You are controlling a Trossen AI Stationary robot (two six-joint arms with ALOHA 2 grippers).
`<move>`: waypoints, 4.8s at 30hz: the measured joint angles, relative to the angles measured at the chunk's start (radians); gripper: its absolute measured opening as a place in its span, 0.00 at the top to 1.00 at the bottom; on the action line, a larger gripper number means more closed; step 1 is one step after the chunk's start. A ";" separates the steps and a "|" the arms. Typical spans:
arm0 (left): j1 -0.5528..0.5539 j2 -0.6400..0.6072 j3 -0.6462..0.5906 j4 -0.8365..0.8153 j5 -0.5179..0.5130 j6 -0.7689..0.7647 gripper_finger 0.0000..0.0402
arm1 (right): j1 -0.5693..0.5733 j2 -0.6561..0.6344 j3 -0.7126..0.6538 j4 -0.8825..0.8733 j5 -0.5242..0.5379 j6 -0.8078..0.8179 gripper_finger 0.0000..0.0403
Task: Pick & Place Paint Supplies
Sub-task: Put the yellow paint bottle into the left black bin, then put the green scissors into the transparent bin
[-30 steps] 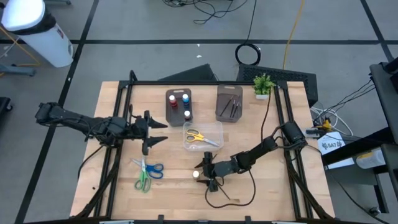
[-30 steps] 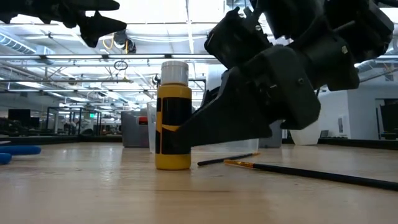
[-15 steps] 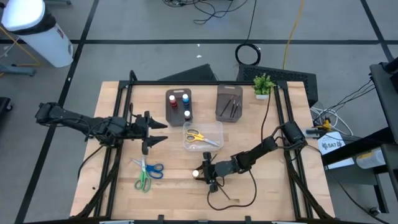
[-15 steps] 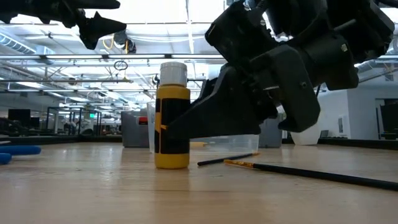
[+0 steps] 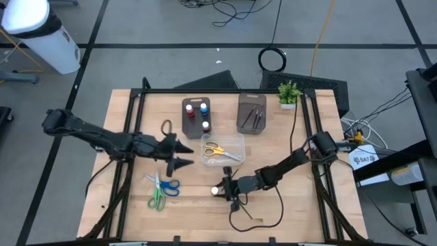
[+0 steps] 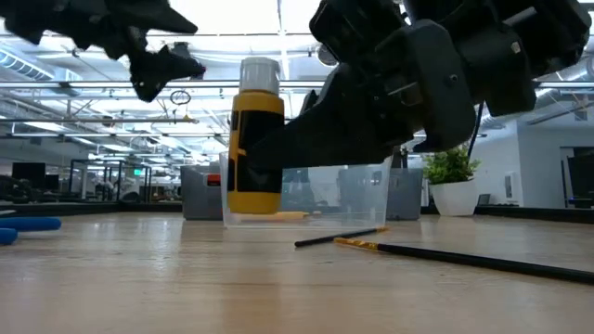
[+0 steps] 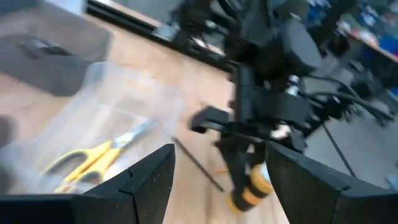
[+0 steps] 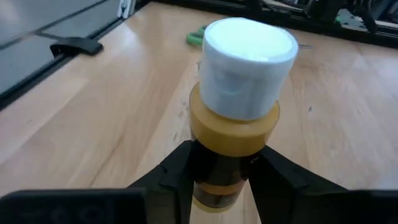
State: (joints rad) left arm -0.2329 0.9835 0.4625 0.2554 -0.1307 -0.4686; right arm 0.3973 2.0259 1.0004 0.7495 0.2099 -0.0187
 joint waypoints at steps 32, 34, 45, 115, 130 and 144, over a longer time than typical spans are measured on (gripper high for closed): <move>-0.110 0.828 0.837 -0.732 0.078 0.179 0.43 | -0.006 -0.002 0.000 -0.060 0.005 0.034 0.71; -0.108 0.824 0.837 -0.731 0.079 0.179 0.43 | -0.006 -0.002 0.000 -0.061 0.006 0.035 0.71; -0.122 0.822 0.837 -0.707 0.079 0.242 0.59 | -0.005 -0.002 0.000 -0.060 0.002 0.035 0.71; 0.640 0.290 0.326 -0.647 0.122 0.292 0.69 | 0.003 -0.385 -0.085 -0.410 0.024 0.164 0.45; 0.637 0.372 0.325 -0.642 0.098 0.278 0.69 | 0.003 -0.385 -0.085 -0.410 0.024 0.160 0.45; 0.637 0.364 0.398 -0.709 0.098 0.252 0.13 | 0.003 -0.385 -0.084 -0.413 0.024 0.160 0.46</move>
State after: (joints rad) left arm 0.4046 1.3472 0.8603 -0.4539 -0.0323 -0.2168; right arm 0.4007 1.6409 0.9161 0.3367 0.2340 0.1413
